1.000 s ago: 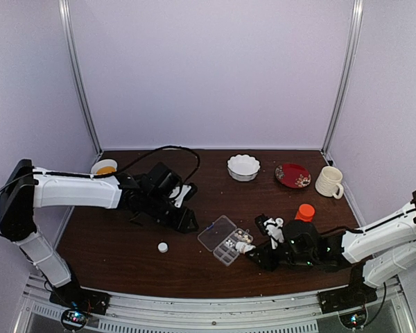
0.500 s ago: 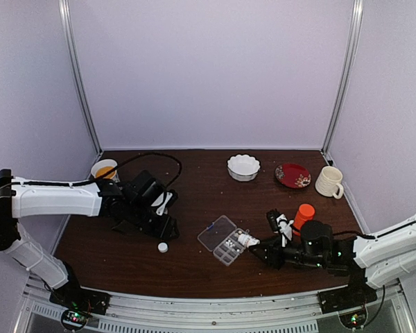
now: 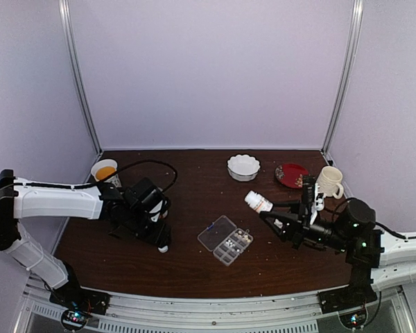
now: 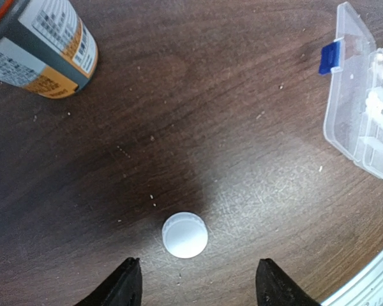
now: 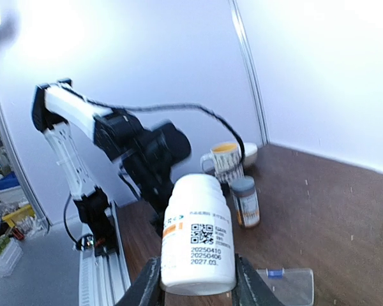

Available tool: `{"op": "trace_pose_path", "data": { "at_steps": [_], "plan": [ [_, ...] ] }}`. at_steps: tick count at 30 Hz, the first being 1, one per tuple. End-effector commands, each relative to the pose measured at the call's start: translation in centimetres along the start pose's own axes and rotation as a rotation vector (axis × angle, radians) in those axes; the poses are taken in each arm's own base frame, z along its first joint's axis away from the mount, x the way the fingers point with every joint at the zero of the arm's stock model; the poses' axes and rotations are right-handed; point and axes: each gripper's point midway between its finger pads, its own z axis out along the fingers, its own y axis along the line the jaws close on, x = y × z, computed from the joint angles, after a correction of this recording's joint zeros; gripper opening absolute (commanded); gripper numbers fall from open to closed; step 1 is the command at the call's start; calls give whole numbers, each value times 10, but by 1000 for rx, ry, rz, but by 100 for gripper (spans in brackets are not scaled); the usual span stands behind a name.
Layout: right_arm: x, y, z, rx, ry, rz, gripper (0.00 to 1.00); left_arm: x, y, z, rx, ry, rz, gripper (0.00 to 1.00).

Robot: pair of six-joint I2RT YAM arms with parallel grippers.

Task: Sort the pills into containers
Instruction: Pick up the lid of the pill bottle from the center of the board.

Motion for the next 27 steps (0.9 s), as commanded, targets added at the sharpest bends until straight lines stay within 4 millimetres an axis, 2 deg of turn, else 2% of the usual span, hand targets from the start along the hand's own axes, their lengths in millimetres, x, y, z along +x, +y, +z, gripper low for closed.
{"op": "trace_pose_path", "data": {
  "at_steps": [1,5,10,13,16,17,20,21,25,27],
  "plan": [
    [-80,36,-10,-120,-202,-149,0,4,1,10,-10,22,-4,64],
    [-129,62,-26,-200,-340,-228,0,5,-1,15,-3,36,-7,64],
    [-178,86,-53,-282,-528,-266,0,6,-2,16,-2,45,-11,64],
    [-199,115,-62,-440,-568,-258,0,8,0,17,-8,47,-14,64],
    [-204,141,-64,-613,-546,-230,0,10,2,18,-14,51,-18,64],
    [-205,141,-63,-613,-549,-221,0,11,2,18,-15,52,-19,64],
    [-208,106,-62,-419,-628,-160,0,11,3,20,-16,51,-24,64],
    [-208,102,-65,-404,-655,-152,0,11,3,20,-16,50,-24,64],
    [-199,114,-47,-470,-558,-169,0,11,4,21,-22,49,-21,64],
    [-199,105,-46,-416,-561,-162,0,11,5,22,-29,53,-19,64]
  ]
}}
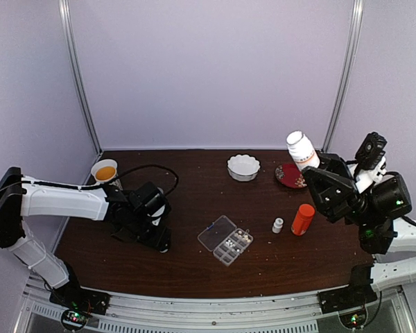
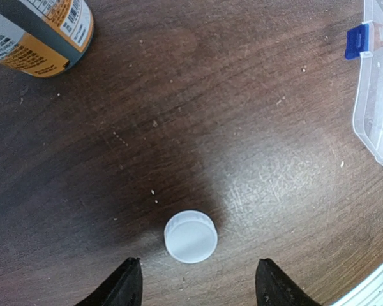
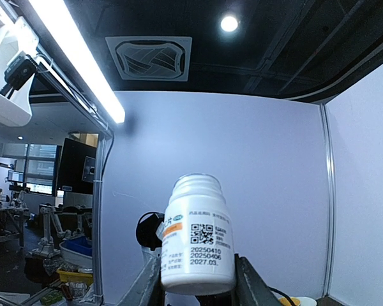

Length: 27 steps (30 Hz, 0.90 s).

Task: Sort the pills into containers
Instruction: Pick up the lid of the pill bottle from the center of the board.

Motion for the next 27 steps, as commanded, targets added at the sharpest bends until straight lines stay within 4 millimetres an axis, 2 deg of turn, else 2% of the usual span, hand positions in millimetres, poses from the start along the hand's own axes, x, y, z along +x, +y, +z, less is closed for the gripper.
{"op": "trace_pose_path", "data": {
  "at_steps": [1,3,12,21,27],
  "plan": [
    [-11,-8,-2,55,-35,-12,0,-2,0,6,-6,-5,-2,64],
    [-12,-11,-9,78,-61,-26,0,-1,2,9,-20,1,-1,64],
    [9,-16,-10,100,10,-10,0,-9,-3,15,-27,7,12,61],
    [17,-21,-14,129,25,-8,0,-8,-5,26,-103,45,45,55],
    [17,-22,-16,138,33,-6,0,-7,1,26,-134,48,39,51]
  ]
}}
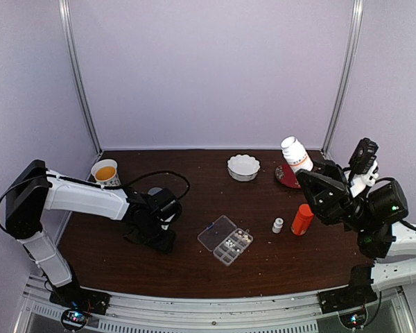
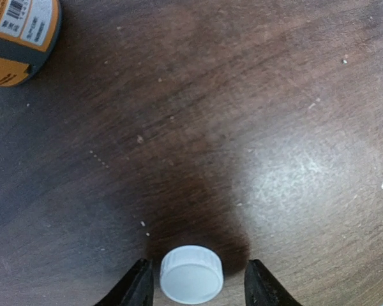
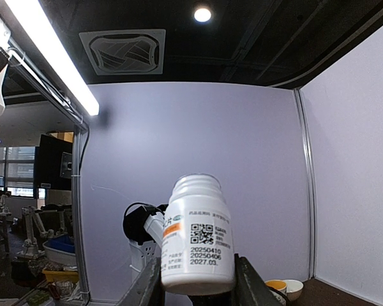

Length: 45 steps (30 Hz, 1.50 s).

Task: Sort the pills into containers
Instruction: Pick up the lid of the pill bottle from the center of the board, then close the lid of the pill bottle.

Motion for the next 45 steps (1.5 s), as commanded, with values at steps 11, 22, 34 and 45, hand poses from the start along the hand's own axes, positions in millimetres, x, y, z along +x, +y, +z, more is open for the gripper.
{"op": "trace_pose_path", "data": {
  "at_steps": [11,22,34,45],
  "plan": [
    [1,-5,-3,28,2,-10,0,-7,6,-8,-61,-10,7,30],
    [16,-6,-2,26,60,-14,0,-35,-24,-78,69,-114,43,27],
    [53,1,3,-48,149,42,0,-80,-118,-316,855,-571,128,26],
    [63,12,39,-146,149,103,0,-71,-153,-381,1198,-655,211,24]
  ]
}}
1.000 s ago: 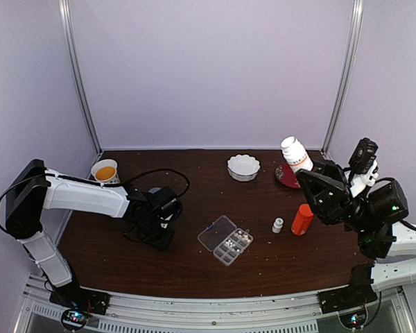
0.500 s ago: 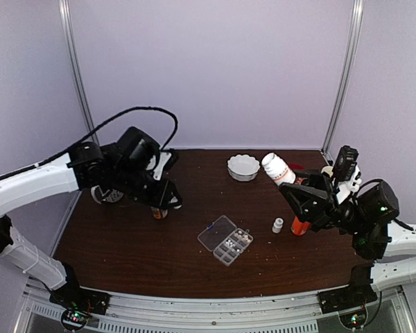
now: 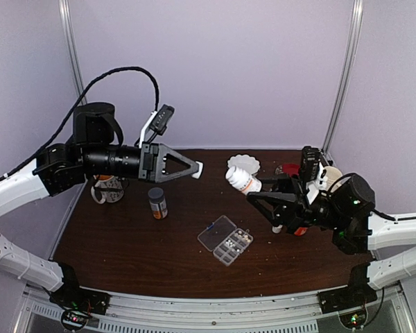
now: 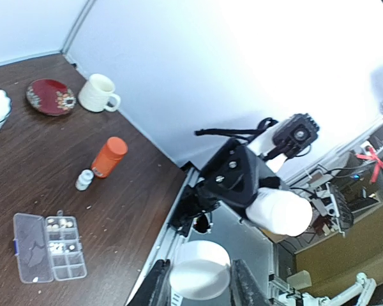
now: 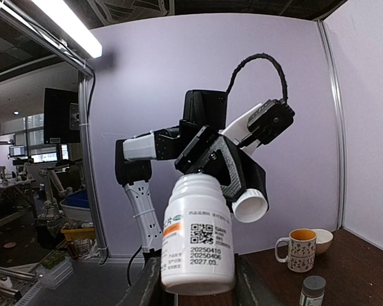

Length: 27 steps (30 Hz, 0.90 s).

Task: Sort the pills into containers
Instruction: Close the lid of the pill bottle.

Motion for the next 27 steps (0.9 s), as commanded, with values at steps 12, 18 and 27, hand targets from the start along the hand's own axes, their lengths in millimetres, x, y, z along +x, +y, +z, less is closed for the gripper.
{"op": "trace_pose_path", "data": {
  "at_steps": [12,18,27],
  "plan": [
    [-20,11,23,-78,-52,6,0,-10,-56,9,252,-21,32,24],
    [-15,9,27,-68,-26,10,0,-9,-59,9,258,-17,34,24],
    [0,4,34,-55,25,20,0,-8,-66,8,286,-16,42,24]
  ]
}}
